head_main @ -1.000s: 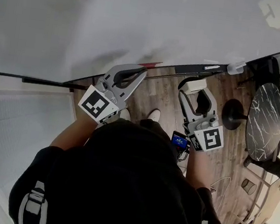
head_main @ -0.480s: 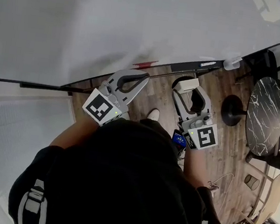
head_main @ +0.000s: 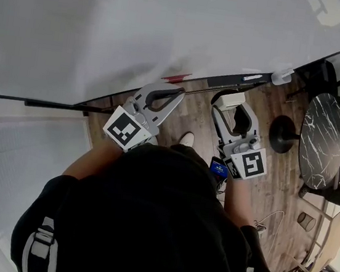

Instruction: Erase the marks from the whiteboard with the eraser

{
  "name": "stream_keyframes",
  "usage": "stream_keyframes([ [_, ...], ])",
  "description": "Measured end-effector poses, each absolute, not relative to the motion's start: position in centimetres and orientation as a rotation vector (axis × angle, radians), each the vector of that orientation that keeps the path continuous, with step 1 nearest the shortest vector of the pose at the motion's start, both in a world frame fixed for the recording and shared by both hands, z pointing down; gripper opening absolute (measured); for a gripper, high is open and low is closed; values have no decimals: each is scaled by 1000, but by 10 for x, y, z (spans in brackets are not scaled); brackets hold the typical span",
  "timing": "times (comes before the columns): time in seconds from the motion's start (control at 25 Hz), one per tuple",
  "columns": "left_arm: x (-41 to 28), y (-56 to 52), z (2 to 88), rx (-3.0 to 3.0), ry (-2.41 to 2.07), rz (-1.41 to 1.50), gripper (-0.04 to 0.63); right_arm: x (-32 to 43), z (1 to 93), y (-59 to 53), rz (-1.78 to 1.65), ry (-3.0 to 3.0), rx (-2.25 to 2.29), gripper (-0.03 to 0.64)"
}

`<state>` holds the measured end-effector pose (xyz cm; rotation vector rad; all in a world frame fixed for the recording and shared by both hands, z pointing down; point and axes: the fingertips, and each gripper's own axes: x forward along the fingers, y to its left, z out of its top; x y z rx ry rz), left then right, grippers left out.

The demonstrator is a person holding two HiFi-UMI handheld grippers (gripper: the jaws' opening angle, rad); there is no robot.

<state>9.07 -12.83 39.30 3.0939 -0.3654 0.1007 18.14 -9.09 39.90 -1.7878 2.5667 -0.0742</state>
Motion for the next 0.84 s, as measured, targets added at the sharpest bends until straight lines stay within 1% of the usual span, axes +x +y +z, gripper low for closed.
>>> stream_keyframes([
  [0.84, 93, -122, 396, 3083, -378, 117, 6, 184, 402, -90, -94, 2568, -1773, 238],
])
